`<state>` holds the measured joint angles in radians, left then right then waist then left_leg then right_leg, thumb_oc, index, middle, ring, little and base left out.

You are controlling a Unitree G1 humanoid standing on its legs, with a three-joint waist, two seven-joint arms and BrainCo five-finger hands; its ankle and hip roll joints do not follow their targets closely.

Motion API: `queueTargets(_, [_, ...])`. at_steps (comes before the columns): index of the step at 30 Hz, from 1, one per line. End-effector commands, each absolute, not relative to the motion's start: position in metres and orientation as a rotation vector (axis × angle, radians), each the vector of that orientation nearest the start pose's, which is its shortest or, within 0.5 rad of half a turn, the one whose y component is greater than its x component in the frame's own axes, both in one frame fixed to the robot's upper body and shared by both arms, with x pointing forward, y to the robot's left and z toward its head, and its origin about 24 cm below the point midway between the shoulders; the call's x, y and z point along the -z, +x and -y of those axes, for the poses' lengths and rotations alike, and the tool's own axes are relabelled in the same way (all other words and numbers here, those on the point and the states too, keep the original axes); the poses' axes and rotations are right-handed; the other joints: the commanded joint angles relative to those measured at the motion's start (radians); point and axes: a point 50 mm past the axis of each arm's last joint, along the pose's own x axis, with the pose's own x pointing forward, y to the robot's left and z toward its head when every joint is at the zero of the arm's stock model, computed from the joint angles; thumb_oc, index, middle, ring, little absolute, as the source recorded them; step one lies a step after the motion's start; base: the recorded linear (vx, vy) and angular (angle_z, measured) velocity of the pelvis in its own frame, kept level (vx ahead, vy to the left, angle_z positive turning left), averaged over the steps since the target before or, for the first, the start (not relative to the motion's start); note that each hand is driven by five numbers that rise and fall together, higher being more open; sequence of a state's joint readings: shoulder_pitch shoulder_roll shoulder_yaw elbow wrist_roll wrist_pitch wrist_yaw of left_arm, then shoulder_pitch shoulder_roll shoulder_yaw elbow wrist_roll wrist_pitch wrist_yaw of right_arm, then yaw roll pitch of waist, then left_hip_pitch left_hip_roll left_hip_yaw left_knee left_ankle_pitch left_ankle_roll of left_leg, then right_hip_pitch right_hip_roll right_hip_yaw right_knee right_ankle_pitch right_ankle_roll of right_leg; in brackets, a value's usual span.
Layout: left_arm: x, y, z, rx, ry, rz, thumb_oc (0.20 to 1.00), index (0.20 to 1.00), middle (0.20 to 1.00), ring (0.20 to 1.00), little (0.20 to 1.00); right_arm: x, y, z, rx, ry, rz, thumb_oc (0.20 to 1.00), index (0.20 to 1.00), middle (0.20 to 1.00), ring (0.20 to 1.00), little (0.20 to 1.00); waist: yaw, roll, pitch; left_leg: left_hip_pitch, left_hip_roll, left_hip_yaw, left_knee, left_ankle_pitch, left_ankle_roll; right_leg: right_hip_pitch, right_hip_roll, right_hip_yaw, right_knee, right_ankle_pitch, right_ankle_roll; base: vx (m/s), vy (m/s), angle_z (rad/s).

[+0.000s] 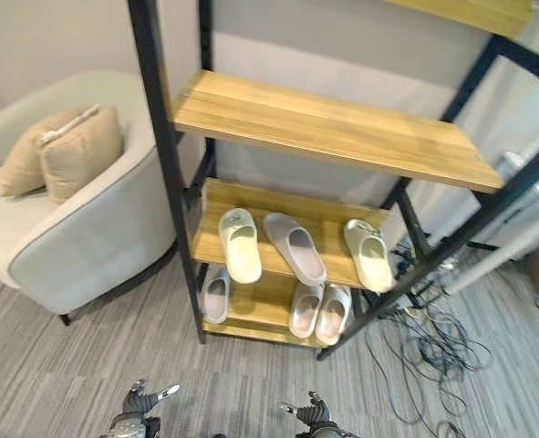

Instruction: Arrange the slippers neatly on the shoe rack.

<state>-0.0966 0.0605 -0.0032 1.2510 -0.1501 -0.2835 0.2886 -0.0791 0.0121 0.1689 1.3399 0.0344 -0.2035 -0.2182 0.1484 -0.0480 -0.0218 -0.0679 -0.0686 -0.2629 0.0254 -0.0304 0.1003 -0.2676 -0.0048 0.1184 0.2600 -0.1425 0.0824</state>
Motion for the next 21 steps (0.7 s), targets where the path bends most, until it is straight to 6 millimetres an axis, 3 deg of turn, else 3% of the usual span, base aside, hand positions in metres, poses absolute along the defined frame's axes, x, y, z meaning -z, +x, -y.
queueTargets(1, [0.138,0.168,-0.170,-0.318,0.084,-0.775,1.000,1.000,1.000,1.000,1.000,0.161,0.124,0.141,0.089,-0.147,-0.999,1.000,1.000,1.000,1.000,1.000,0.007,-0.004,0.016,0.025,0.013,-0.056,0.049,-0.085,-0.119,0.057,-0.012,0.034,-0.089,0.126,-0.012,0.10,-0.119,0.83])
queueTargets(5, [0.136,0.170,-0.166,-0.298,0.104,-0.747,1.000,1.000,1.000,1.000,1.000,0.160,0.128,0.145,0.062,-0.206,-0.995,1.000,1.000,1.000,1.000,1.000,0.010,-0.016,0.020,0.031,0.015,-0.089,0.057,-0.094,-0.141,0.093,-0.016,0.018,-0.116,0.121,-0.035,0.09,-0.145,0.64])
queueTargets(9, [0.145,0.150,-0.164,-0.271,0.114,-0.798,1.000,1.000,1.000,1.000,1.000,0.162,0.121,0.147,0.051,-0.234,-1.014,1.000,1.000,1.000,1.000,1.000,0.004,-0.017,-0.005,0.053,0.052,-0.131,0.002,-0.063,-0.174,0.141,0.007,-0.024,-0.153,0.115,-0.083,0.12,-0.214,0.20])
queueTargets(14, [0.149,0.139,-0.165,-0.257,0.164,-0.831,1.000,1.000,1.000,1.000,1.000,0.163,0.114,0.154,0.112,-0.210,-1.023,1.000,1.000,1.000,1.000,1.000,-0.010,-0.016,-0.018,0.059,0.079,-0.135,-0.037,-0.036,-0.195,0.152,0.029,-0.036,-0.168,0.114,-0.110,0.04,-0.139,0.08])
queueTargets(21, [0.147,0.139,-0.166,-0.278,0.192,-0.796,1.000,1.000,1.000,1.000,1.000,0.149,0.139,0.132,0.073,-0.111,-0.840,1.000,1.000,1.000,1.000,1.000,-0.019,-0.014,-0.039,0.076,0.114,-0.121,-0.090,0.007,-0.222,0.188,0.050,-0.035,-0.213,0.126,-0.137,0.01,-0.087,-0.01])
